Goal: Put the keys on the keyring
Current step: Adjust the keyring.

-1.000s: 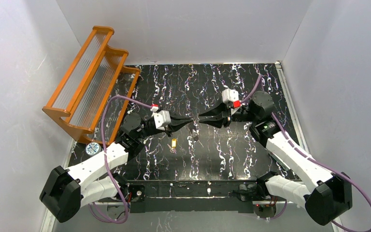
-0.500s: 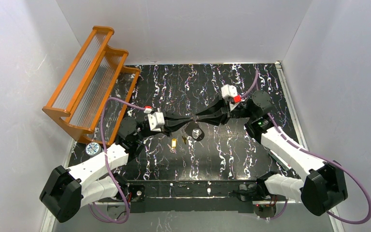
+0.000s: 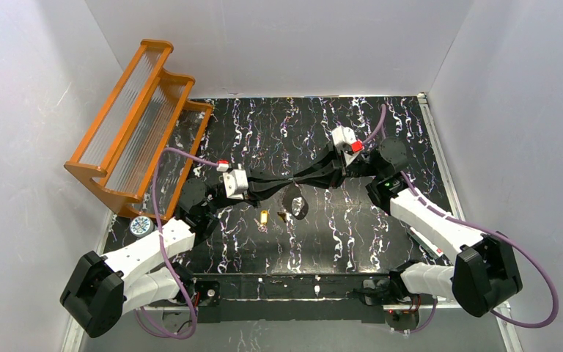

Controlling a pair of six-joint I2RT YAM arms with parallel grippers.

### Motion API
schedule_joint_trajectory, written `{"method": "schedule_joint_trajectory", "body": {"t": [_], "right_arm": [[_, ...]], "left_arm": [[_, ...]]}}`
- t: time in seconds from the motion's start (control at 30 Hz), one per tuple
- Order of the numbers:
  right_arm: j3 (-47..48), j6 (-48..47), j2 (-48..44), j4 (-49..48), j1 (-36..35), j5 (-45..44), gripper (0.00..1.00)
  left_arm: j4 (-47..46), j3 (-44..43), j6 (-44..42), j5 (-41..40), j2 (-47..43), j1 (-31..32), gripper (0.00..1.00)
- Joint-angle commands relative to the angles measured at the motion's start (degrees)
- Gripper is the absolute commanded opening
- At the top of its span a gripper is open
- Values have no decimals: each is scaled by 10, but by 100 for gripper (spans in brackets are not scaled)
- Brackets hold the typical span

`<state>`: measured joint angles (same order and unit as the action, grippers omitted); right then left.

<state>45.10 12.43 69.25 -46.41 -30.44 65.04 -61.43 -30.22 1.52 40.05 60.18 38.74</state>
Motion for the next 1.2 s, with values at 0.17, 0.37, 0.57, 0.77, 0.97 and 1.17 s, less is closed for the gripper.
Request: {"method": "schedule_joint_trajectory", "body": {"t": [0.17,0.37,0.57,0.77,0.97,1.17], "right_arm": [[0,21,8,-56,-16,9,29],[3,27,16,-62,-25,6,15],[1,27,16,-57,-26,7,1],[9,-49,-9,48,-27,-10,1],[10,-98,-33,125,-27,-51,1],[13,-131,-39,182,-27,-65,1]], "left_arm": [[-30,5,0,-2,-1,-1,0],[-30,5,-1,-3,0,0,0],[-30,11,-1,-10,-3,-1,0],[-30,34,-4,-31,-19,0,8],[-3,51,-31,-58,-41,-1,42],[65,52,-76,-92,-73,-1,56]]}}
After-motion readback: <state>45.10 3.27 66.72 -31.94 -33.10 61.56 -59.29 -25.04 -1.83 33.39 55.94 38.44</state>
